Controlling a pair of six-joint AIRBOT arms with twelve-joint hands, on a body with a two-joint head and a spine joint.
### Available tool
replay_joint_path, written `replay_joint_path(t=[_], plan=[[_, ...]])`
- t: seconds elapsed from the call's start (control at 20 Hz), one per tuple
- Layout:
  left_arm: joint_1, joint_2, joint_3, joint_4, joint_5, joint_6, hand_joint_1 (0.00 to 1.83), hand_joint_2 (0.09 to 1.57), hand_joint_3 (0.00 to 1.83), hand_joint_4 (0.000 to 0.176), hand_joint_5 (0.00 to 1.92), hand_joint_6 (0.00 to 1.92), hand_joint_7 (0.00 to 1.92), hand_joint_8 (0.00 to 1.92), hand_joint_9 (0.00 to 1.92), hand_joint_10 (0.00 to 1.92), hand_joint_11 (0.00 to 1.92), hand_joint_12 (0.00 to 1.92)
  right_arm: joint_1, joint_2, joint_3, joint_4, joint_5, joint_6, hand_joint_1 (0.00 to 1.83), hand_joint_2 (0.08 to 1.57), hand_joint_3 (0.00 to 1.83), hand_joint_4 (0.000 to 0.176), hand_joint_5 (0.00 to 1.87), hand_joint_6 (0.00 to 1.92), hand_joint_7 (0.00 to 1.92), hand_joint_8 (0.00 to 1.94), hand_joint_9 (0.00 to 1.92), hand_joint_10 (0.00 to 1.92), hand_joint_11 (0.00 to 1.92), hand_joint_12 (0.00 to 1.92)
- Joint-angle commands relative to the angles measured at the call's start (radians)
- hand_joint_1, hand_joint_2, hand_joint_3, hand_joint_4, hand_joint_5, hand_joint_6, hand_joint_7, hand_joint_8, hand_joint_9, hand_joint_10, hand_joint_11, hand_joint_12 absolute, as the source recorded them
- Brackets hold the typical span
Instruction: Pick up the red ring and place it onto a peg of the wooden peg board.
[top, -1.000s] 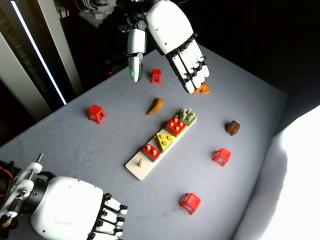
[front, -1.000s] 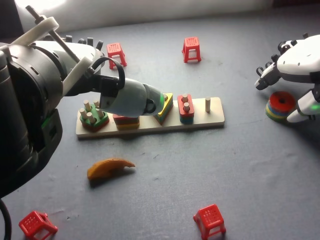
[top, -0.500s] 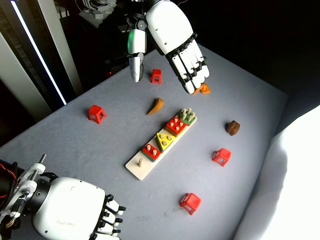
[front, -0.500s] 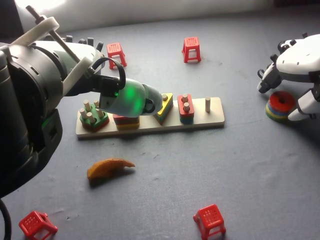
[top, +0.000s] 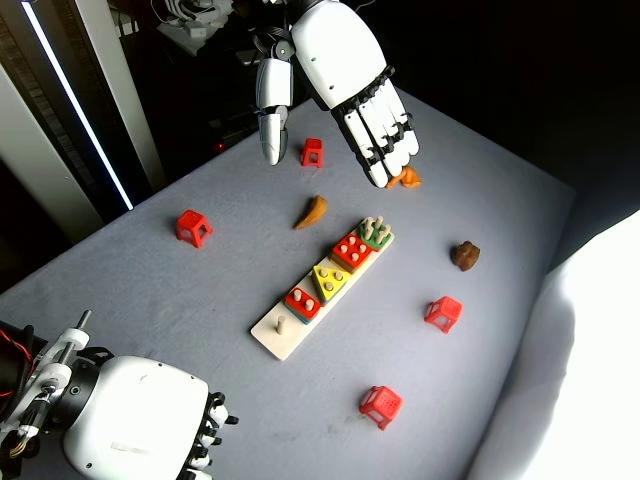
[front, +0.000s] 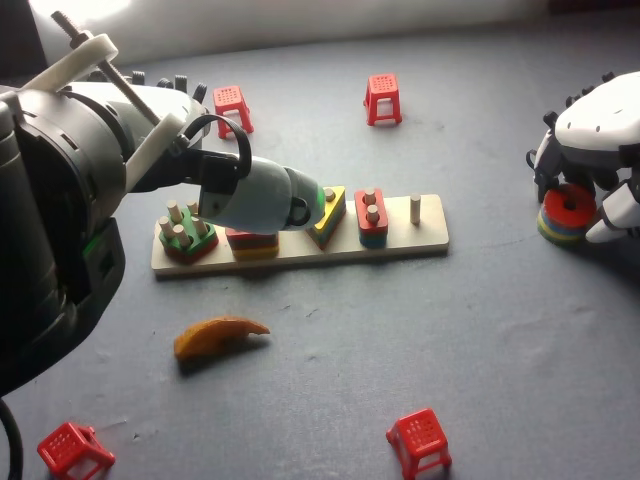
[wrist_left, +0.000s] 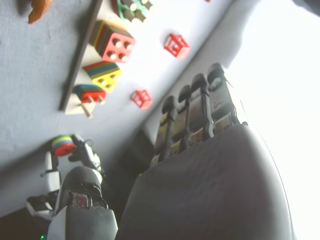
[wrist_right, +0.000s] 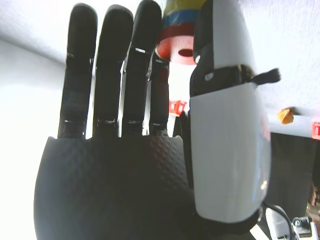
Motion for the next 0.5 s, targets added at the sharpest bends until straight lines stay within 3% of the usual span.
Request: replay_joint_path(t=[0.0,0.25,0.45], plan=[[-0.010,-0.005,-0.001,0.094,0.005,-0.001,0.00,1.04,0.01,0.000,0.04,0.00,0.00,0.00,0.00,0.00,0.00,0.00,0.013,0.007,0.003,-0.010,-0.051,-0.002,1.37,1.11,0.00,0.000,0.96,1.04,1.01,0.88,0.89,1.23,0.63,1.42],[-0.010,-0.005,-0.001,0.094,0.005,-0.001,0.00,1.04,0.01,0.000,0.03,0.00,0.00,0.00,0.00,0.00,0.00,0.00,0.090,0.022,-0.034,-0.010,-0.029,-0.003,1.38,1.09,0.00,0.000,0.99,0.96,1.06,0.80,0.92,1.20,0.64,1.39],[-0.010,-0.005,-0.001,0.094,0.005,-0.001,0.00,1.04,0.00,0.000,0.05,0.00,0.01,0.00,0.00,0.00,0.00,0.00,0.151,0.001,-0.047,-0.010,-0.012,-0.010,1.38,1.10,0.00,0.000,0.98,0.98,1.04,0.84,0.90,1.21,0.63,1.38]])
